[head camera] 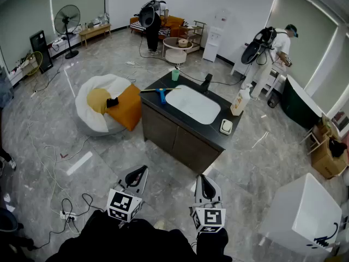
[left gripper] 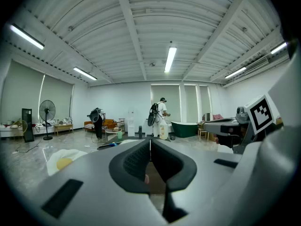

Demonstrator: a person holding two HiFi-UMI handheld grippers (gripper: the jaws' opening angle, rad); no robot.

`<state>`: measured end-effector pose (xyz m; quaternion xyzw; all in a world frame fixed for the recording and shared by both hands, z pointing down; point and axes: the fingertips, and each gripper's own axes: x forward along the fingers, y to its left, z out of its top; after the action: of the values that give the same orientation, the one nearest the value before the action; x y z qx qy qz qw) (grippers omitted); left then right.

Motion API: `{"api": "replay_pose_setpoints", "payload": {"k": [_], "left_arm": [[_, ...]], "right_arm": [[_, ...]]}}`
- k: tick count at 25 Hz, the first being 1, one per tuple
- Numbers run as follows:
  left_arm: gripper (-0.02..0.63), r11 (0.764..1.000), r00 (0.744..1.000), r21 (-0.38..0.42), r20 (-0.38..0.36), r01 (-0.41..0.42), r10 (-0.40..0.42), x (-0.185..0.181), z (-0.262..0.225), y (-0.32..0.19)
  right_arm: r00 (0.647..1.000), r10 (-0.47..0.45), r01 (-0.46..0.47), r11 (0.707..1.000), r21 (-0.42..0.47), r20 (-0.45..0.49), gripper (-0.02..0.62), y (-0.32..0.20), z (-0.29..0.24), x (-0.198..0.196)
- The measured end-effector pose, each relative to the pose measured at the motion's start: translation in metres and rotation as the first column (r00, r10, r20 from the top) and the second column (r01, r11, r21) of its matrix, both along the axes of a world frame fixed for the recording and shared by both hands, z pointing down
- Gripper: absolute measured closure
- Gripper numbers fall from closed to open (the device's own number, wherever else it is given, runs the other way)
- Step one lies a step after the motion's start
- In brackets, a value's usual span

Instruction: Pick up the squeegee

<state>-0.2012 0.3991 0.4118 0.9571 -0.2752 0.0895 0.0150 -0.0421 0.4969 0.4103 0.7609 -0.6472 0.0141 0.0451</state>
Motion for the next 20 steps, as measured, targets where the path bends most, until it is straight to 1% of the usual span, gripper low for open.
{"api": "replay_pose_setpoints", "payload": {"k": [5, 13, 20], "left_arm": [[0.58, 1.0, 1.0, -0.002, 0.0, 0.005, -0.005, 0.002, 0.0, 0.002], [0.58, 1.0, 1.0, -0.006, 0.001, 0.018, -0.018, 0.005, 0.003, 0.01], [0.58, 1.0, 1.0, -0.009, 0.006, 0.007, -0.007, 0.016, 0.005, 0.016]], "right_arm": [[1.0, 0.007, -0.008, 1.0, 0.018, 0.025, 0.578, 0.002, -0.002, 0.005], [1.0, -0.003, 0.002, 1.0, 0.007, 0.018, 0.578, 0.01, 0.002, 0.009], [1.0, 0.0, 0.001, 1.0, -0.008, 0.02, 0.578, 0.018, 0.008, 0.014]]}}
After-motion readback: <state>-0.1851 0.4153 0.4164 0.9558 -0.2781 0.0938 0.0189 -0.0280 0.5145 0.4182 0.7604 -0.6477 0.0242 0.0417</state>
